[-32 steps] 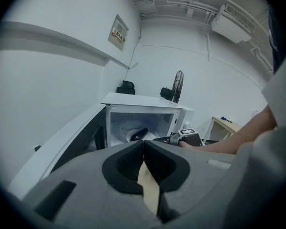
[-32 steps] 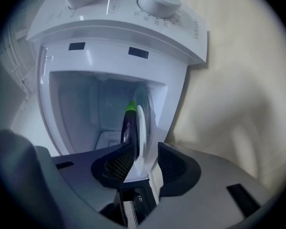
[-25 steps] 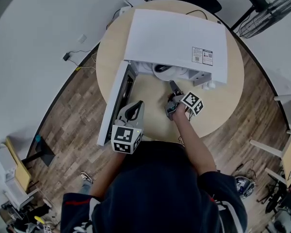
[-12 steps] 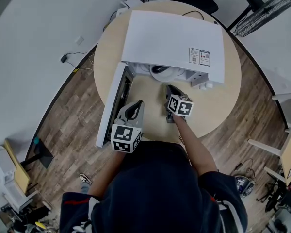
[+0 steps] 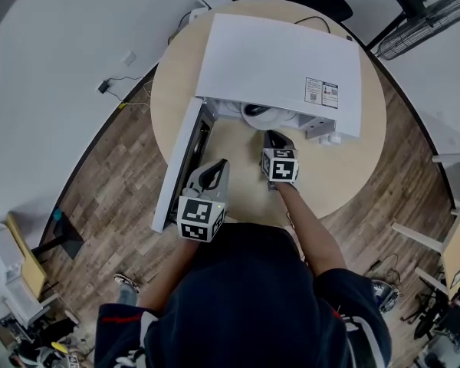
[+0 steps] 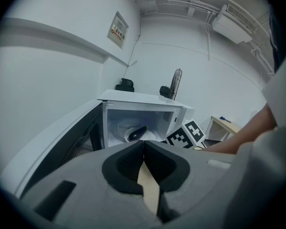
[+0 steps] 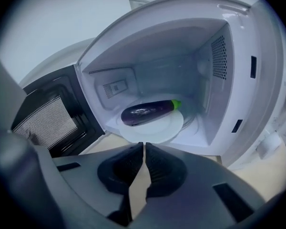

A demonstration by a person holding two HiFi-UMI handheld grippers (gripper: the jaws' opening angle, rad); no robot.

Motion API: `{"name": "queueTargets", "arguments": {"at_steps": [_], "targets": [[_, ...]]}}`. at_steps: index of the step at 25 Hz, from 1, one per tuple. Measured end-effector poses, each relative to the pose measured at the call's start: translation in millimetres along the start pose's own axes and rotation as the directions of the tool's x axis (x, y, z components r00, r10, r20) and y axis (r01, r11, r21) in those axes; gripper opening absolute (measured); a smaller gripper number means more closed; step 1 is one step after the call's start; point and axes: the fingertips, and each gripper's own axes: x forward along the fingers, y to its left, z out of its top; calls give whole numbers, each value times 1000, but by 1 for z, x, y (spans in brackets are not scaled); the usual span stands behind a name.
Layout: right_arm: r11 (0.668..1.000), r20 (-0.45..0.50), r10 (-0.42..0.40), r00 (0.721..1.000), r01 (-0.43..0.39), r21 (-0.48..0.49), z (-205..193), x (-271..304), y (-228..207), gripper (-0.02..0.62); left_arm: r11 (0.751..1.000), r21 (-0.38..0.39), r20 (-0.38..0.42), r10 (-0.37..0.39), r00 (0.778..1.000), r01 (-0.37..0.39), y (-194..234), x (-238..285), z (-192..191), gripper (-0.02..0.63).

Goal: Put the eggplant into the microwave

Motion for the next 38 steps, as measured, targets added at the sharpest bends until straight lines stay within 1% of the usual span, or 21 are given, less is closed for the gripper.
{"name": "queueTargets", "arguments": {"at_steps": [16, 25, 32, 38], "targets": [[1000, 2, 10, 1000, -10, 11, 23, 29, -3, 23, 1000, -23, -21, 16, 1000, -17, 9, 5, -6, 17], [1000, -1, 13, 1000, -13, 25, 30, 38, -3, 23, 999, -32, -24, 9, 1000, -10, 13, 10, -5, 17], [999, -2, 26, 1000, -26, 30, 28, 29, 1, 23, 999, -32, -12, -2, 1000, 2, 14, 12, -1, 17], [998, 15, 53, 998, -53, 16, 28, -2, 11, 15, 1000, -17, 27, -16, 1000, 17, 10, 7, 10, 17]]}}
